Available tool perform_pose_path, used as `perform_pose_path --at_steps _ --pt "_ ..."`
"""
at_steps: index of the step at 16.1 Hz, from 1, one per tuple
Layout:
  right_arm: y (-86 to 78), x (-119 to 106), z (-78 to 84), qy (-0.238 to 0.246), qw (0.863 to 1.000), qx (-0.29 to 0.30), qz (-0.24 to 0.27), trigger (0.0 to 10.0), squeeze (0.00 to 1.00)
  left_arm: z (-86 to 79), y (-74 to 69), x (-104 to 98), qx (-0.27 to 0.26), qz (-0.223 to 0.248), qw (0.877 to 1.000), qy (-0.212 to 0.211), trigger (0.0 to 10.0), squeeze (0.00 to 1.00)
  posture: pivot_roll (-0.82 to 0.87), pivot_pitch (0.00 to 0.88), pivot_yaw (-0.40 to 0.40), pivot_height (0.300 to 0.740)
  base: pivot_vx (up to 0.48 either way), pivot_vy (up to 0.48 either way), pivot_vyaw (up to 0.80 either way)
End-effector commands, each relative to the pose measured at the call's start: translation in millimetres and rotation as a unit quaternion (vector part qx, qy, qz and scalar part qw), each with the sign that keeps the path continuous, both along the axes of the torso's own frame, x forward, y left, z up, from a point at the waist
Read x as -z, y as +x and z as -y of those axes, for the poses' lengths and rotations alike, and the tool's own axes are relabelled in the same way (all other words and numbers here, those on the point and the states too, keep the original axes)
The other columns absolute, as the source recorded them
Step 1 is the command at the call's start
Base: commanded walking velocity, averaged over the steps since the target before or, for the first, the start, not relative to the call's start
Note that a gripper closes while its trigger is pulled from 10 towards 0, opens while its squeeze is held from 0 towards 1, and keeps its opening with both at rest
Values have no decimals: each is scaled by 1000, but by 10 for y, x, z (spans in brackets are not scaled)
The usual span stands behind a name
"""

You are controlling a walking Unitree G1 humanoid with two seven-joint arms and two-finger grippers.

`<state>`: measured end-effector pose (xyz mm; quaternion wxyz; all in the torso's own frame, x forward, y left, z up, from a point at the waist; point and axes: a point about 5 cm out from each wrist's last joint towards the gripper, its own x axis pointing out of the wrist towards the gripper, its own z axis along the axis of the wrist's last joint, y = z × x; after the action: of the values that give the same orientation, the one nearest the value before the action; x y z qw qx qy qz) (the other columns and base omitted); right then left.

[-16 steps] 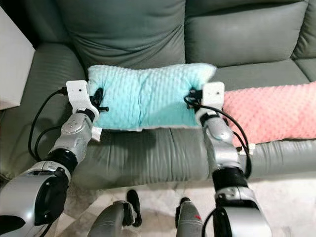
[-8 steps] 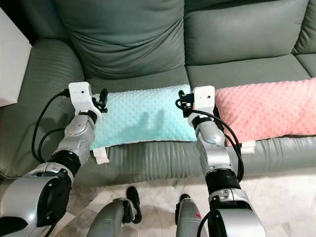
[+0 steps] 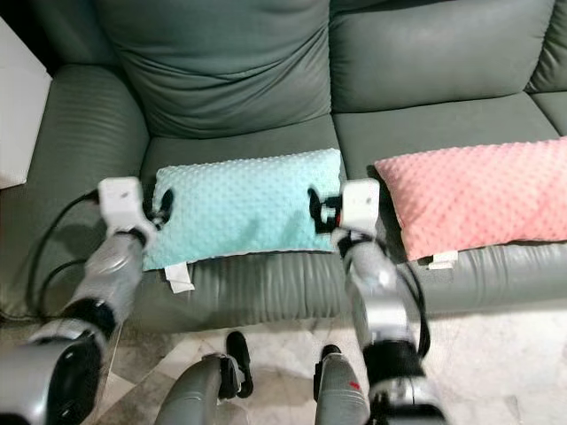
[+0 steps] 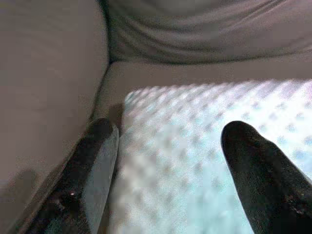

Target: Move the pillow to the sofa

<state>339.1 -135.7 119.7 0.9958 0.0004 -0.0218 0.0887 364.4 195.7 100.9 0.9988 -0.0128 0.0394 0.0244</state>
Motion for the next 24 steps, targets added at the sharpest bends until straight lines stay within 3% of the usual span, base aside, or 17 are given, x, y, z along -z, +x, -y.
perform_pose_path --at_steps 1,4,6,9,10,12,14,17,20,22,24 --pt "-108 166 -82 -4 1000 -16 -26 10000 1000 -121 -133 187 -2 -28 999 17 10000 1000 -135 366 115 740 0 0 0" --pt "-312 562 -119 -25 995 -26 -90 10000 1000 -350 -421 535 -20 -92 995 38 10000 1000 -141 293 104 740 0 0 0" --pt "-364 713 -65 -45 992 -26 -116 10000 1000 -386 -519 645 -17 -113 993 42 10000 1000 -144 251 97 740 0 0 0" --pt "-579 1176 235 -104 972 -2 -211 10000 1000 -403 -825 992 3 -192 980 50 10000 1000 -159 165 85 740 0 0 0" --pt "-722 1348 360 -121 960 12 -252 10000 1000 -464 -976 1124 -1 -230 971 58 10000 1000 -166 132 80 740 0 0 0" --pt "-815 1451 441 -123 952 27 -279 10000 1000 -522 -1102 1223 -6 -264 962 68 10000 1000 -177 97 76 740 0 0 0" --pt "-954 1580 550 -137 939 46 -312 10000 1000 -638 -1326 1364 -16 -314 946 86 10000 1000 -191 55 74 740 0 0 0" --pt "-1094 1707 622 -133 923 71 -355 10000 1000 -610 -1646 1591 25 -394 915 85 10000 1000 -196 0 66 740 0 0 0" --pt "-1312 1863 665 -165 896 67 -407 10000 1000 -535 -1795 1703 54 -435 891 113 10000 1000 -187 0 58 740 0 0 0" --pt "-1492 1968 701 -184 872 41 -452 10000 1000 -507 -1777 1705 63 -438 886 136 10000 1000 -176 0 49 740 0 0 0" --pt "-1531 1981 746 -190 867 37 -459 10000 1000 -499 -1745 1694 57 -436 887 141 10000 1000 -165 0 42 740 0 0 0"
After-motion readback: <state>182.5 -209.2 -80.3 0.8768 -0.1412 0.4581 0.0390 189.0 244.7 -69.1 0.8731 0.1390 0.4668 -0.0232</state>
